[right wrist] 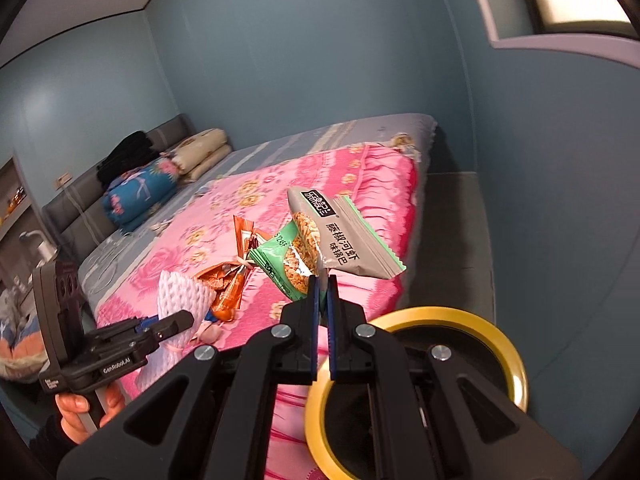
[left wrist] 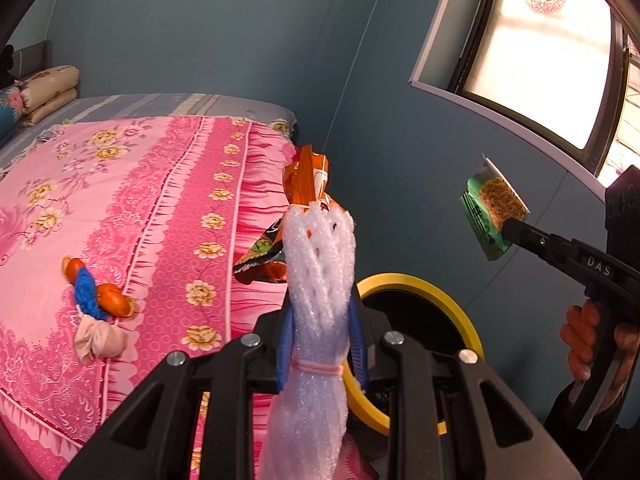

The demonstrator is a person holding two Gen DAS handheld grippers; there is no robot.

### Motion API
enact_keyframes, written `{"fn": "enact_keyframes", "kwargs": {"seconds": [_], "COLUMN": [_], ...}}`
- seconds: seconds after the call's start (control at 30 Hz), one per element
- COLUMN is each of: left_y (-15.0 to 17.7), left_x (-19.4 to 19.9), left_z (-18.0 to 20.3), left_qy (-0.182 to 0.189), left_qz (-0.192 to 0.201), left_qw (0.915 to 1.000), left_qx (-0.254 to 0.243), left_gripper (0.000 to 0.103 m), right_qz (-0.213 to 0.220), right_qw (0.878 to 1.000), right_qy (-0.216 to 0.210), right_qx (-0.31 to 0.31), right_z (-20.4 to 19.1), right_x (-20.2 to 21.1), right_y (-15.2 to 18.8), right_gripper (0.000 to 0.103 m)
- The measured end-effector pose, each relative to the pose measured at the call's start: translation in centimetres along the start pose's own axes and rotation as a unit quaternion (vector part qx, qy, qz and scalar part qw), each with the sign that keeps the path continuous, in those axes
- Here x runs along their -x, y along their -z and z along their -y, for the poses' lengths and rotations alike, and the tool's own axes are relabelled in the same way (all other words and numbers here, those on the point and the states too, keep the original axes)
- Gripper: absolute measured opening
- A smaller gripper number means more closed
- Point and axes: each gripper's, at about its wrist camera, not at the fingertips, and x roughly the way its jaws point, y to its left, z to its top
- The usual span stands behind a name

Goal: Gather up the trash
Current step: 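Carry the foam net and snack packet with both tools over the yellow bin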

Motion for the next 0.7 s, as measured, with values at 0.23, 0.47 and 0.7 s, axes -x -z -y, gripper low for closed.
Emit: {"fn": "enact_keyframes", "kwargs": {"seconds": [0.23,0.47,0.7], "left_y": [0.4,1.1,2.3], "left_x": [-2.1,-4.5,-7.4], "left_z": [2.4,4.2,6.7], "left_qy": [0.012,0.013,0.02], "left_qz": [-0.016,-0.045,-0.08], "left_qw": [0.9997,0.9989,0.9963], "left_qx": [-0.012,-0.01,-0.025], "left_gripper": [0.023,0.023,0.023], "right_qz": [0.009,0.005,0.001], "right_qw": [0.999,0.998,0.998], "right_qy": [0.027,0.03,0.022], "right_qx": [-0.025,-0.051,-0.064], "right_z": [2.8,5.9,7.4], "right_x": [1.1,1.1,1.2], "right_y": [0.3,0.7,0.7], "right_gripper": [0.004,0.004,0.004]}}
